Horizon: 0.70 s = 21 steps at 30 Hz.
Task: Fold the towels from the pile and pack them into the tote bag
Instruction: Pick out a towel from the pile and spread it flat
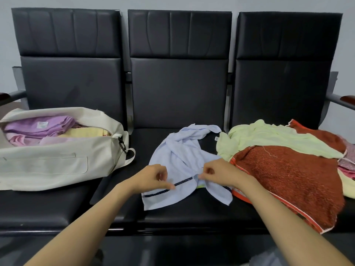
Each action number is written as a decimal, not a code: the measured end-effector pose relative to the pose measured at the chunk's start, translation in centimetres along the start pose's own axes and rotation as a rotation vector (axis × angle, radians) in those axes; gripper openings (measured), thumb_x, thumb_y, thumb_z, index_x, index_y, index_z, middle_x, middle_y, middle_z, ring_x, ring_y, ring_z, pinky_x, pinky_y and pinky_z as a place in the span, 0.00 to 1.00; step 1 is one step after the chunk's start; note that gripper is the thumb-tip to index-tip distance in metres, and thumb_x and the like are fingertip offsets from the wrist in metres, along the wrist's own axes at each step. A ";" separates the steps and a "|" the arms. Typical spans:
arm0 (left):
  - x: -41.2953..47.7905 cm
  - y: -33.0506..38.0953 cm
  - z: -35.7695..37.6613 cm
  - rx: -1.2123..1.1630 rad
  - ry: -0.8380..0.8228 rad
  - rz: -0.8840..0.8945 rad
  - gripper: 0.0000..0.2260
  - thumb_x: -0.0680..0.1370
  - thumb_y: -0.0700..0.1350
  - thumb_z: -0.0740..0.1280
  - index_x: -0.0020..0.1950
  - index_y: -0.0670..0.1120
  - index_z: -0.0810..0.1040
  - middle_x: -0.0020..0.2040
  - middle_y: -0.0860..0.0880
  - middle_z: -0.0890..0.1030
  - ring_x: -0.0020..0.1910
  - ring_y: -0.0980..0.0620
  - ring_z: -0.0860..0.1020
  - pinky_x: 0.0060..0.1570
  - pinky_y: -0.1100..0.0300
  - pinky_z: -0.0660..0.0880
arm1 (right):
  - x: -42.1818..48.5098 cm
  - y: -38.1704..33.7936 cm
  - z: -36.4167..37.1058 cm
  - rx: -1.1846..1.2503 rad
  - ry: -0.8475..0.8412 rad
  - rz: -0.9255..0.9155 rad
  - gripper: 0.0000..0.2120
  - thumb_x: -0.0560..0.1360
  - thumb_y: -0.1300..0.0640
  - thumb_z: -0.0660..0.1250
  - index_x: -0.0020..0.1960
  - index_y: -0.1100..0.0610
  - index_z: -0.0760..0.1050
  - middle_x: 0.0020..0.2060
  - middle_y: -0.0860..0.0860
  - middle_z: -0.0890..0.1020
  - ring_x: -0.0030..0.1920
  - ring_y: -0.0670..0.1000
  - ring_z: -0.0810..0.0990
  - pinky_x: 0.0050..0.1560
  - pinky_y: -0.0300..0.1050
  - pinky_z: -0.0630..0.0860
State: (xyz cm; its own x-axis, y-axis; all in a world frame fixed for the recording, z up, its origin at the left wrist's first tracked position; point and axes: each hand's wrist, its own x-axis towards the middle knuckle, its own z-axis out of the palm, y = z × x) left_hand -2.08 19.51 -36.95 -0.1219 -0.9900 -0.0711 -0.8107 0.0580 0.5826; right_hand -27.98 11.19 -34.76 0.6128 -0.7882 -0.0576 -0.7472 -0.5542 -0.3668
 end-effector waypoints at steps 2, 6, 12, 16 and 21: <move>-0.5 0.0 0.4 0.055 -0.149 0.007 0.20 0.65 0.60 0.77 0.44 0.47 0.77 0.43 0.54 0.76 0.41 0.57 0.73 0.44 0.64 0.72 | -1.0 0.2 0.5 -0.098 -0.177 0.010 0.17 0.70 0.39 0.69 0.41 0.54 0.77 0.36 0.46 0.78 0.40 0.48 0.77 0.42 0.45 0.73; -1.2 -1.0 0.5 0.177 -0.153 0.079 0.14 0.67 0.58 0.76 0.42 0.58 0.72 0.47 0.57 0.74 0.46 0.61 0.73 0.48 0.67 0.71 | -2.0 1.1 1.1 -0.166 -0.177 0.004 0.12 0.72 0.47 0.70 0.47 0.56 0.76 0.44 0.49 0.80 0.46 0.51 0.78 0.46 0.48 0.75; -2.4 -1.2 0.6 0.391 0.007 0.088 0.05 0.73 0.48 0.65 0.39 0.55 0.71 0.42 0.57 0.71 0.44 0.55 0.73 0.47 0.57 0.73 | -3.2 0.0 2.2 -0.459 -0.070 0.063 0.10 0.76 0.60 0.59 0.56 0.56 0.72 0.60 0.54 0.75 0.62 0.55 0.74 0.45 0.44 0.67; -3.4 -1.3 0.2 0.393 0.111 -0.009 0.07 0.76 0.47 0.64 0.52 0.48 0.72 0.46 0.52 0.79 0.46 0.47 0.77 0.45 0.54 0.72 | -4.0 0.1 1.6 -0.392 -0.003 0.149 0.07 0.77 0.61 0.56 0.54 0.55 0.68 0.53 0.56 0.75 0.57 0.58 0.76 0.44 0.44 0.65; -4.8 -0.4 -2.6 -0.059 0.326 -0.077 0.01 0.81 0.42 0.61 0.50 0.48 0.69 0.44 0.48 0.77 0.41 0.49 0.76 0.40 0.59 0.71 | -5.8 0.6 -2.8 0.057 0.183 0.150 0.06 0.77 0.61 0.56 0.54 0.57 0.68 0.41 0.54 0.77 0.39 0.55 0.74 0.35 0.46 0.65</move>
State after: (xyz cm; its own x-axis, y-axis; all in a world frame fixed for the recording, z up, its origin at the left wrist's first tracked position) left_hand 0.29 23.92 -34.73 0.1354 -0.9808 0.1402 -0.7745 -0.0165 0.6324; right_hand -32.70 14.67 -32.07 0.4356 -0.8986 0.0522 -0.8071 -0.4156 -0.4194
